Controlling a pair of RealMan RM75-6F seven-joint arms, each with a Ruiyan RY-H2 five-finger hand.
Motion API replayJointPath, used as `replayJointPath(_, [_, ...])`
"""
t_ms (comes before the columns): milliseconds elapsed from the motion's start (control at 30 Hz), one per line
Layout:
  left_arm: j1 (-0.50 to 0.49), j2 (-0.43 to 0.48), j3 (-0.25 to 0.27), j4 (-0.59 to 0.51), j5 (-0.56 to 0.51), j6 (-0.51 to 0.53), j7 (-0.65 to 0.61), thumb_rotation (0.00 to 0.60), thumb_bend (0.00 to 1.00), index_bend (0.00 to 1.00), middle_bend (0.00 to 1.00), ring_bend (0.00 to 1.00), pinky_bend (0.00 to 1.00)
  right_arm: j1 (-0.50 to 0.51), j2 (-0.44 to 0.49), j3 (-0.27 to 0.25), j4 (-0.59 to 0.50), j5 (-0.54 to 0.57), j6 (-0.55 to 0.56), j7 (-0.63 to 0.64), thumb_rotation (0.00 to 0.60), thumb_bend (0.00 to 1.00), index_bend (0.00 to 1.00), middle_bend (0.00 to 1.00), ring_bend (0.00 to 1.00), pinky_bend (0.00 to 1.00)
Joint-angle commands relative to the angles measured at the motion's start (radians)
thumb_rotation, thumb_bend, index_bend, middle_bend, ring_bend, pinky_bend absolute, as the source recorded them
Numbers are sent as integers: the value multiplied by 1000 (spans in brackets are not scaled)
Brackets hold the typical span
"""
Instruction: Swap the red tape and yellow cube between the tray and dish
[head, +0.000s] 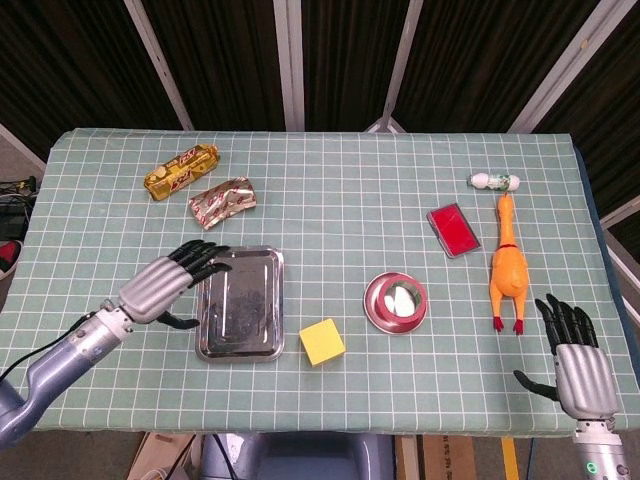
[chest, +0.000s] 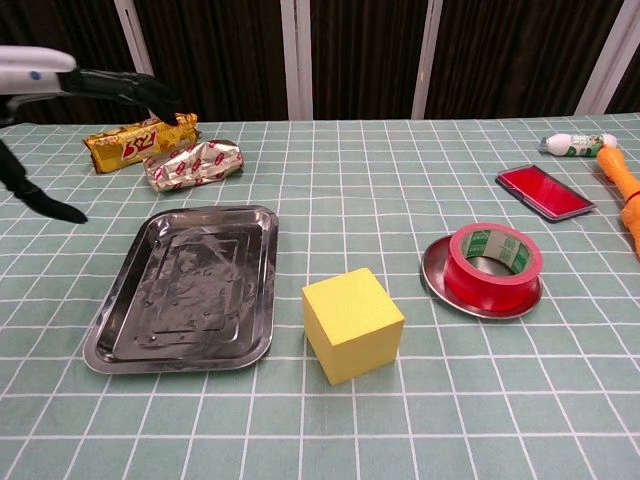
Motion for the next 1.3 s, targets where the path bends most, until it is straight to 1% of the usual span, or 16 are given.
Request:
replayJointPath(33, [-109,-46,21,50,71,-87,-54,600,0,171,0,0,0,-11,-5,29,13,40,-19,-6,600,0,0,18,0,0])
replayJointPath(133, [-168,-120,28,108,104,-98,-76,600,0,171,0,0,0,-18,-12,50,21,65,-27,-24,600,0,0,18,0,0])
replayJointPath(267, [-227,-223,55,194,138,-87,-155,600,0,171,0,0,0,-26,-14,70,24,89,-35,-36,600,0,0,18,0,0])
replayJointPath(333, [-240,-259,64,229,149,-69,-180,600,0,171,0,0,0,-30,-14,76,26,92,-35,-39,600,0,0,18,0,0])
replayJointPath(467, [-264,-369,95,339,173,14,-285,600,0,171,0,0,0,-44,-10,91,24,100,-36,-36,600,0,0,18,0,0])
replayJointPath(567, [-285,-414,120,397,183,39,-346,600,0,171,0,0,0,-52,-3,98,20,102,-41,-30,600,0,0,18,0,0])
replayJointPath(733, [-321,-466,145,442,186,38,-357,600,0,171,0,0,0,-63,0,110,14,102,-45,-24,600,0,0,18,0,0])
replayJointPath(900, [-352,-531,143,469,164,32,-367,600,0,171,0,0,0,-67,-5,119,15,93,-56,-23,600,0,0,18,0,0])
replayJointPath(1067, [-366,-587,147,499,147,35,-332,600,0,171,0,0,4,-71,-4,127,15,92,-69,-14,600,0,0,18,0,0])
replayJointPath(1233, [-371,-626,163,530,130,20,-282,600,3,171,0,0,67,-82,1,138,8,89,-64,2,600,0,0,18,0,0])
replayJointPath(1300, [-371,-643,169,547,124,20,-269,600,23,171,4,0,98,-86,4,140,1,89,-66,2,600,0,0,18,0,0])
